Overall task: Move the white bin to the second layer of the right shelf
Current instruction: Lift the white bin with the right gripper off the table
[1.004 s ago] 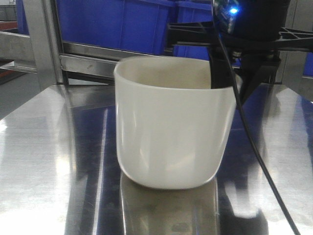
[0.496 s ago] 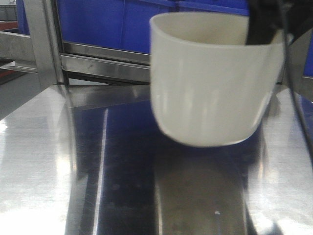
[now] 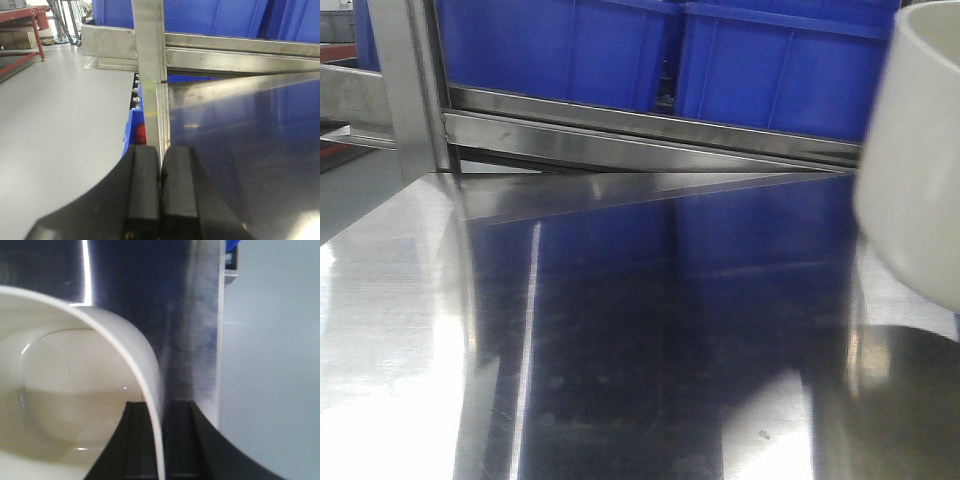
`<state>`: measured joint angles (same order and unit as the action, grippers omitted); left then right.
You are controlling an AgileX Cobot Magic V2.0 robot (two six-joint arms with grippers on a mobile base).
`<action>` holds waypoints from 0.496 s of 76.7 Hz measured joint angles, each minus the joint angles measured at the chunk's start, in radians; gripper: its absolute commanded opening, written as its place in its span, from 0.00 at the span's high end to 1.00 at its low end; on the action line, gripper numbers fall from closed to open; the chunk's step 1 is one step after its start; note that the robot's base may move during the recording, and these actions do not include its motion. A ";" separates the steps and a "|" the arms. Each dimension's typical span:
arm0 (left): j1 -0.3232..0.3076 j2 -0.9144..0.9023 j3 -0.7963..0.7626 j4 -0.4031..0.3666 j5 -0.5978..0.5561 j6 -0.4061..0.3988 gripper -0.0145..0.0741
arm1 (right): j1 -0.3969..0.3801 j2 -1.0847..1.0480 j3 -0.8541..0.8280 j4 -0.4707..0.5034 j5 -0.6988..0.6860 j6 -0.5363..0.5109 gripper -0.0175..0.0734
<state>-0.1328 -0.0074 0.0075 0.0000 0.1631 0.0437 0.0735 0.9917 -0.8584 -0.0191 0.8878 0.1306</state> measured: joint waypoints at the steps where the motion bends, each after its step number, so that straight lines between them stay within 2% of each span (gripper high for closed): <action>1: 0.000 0.000 0.000 0.000 0.000 0.000 0.74 | -0.010 -0.007 0.006 0.000 -0.006 -0.012 0.76; 14: 0.000 0.000 0.000 0.000 0.000 0.000 0.74 | -0.063 -0.163 0.117 0.019 -0.052 -0.076 0.76; 38: 0.000 0.000 0.000 0.000 0.000 0.000 0.74 | -0.061 -0.419 0.252 0.019 -0.065 -0.037 0.76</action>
<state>-0.1328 -0.0074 0.0075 0.0000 0.1631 0.0437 0.0121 0.5723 -0.6069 0.0000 0.8229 0.0939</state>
